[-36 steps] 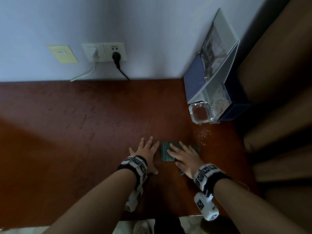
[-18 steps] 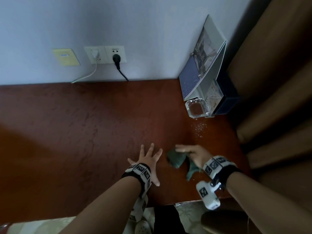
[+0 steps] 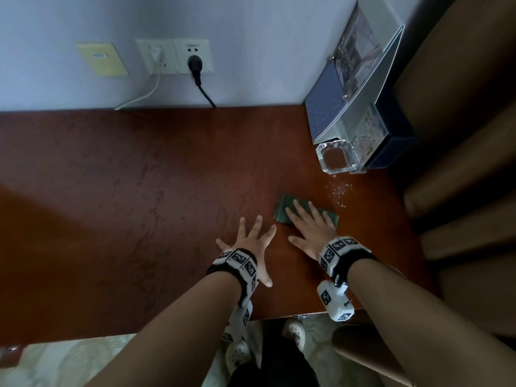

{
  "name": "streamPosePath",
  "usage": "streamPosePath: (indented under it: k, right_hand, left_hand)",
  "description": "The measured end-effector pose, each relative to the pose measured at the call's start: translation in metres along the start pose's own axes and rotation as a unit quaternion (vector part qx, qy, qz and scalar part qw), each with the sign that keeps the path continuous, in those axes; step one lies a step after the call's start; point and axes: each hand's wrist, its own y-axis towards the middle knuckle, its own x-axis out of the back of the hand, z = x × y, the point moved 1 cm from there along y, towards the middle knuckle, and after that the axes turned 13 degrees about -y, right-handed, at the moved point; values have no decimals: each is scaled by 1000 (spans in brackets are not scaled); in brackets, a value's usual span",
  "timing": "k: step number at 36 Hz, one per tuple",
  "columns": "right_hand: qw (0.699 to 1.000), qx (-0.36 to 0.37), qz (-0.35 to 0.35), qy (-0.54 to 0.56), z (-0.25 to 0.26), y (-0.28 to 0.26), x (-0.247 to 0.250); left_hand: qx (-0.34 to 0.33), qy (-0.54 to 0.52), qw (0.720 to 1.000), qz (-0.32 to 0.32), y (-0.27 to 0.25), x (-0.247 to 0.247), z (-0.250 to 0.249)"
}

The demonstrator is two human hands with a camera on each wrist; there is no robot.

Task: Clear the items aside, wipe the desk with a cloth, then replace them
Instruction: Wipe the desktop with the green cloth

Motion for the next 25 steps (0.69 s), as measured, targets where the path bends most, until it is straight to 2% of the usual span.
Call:
streamPosePath:
  k: [7,20,25]
  right_hand:
    - [996,80,-6,34,1,-44,-15]
    - [986,115,-23,121,16,-106,-42]
    - [981,137,-8,136,13,-123,-42]
  left_hand:
    - [-6,-10,1000,-6,-2,0,0]
    - [6,-19,999,-24,-9,-8,-4]
    - [5,-28,999,-36,-11,-14,0]
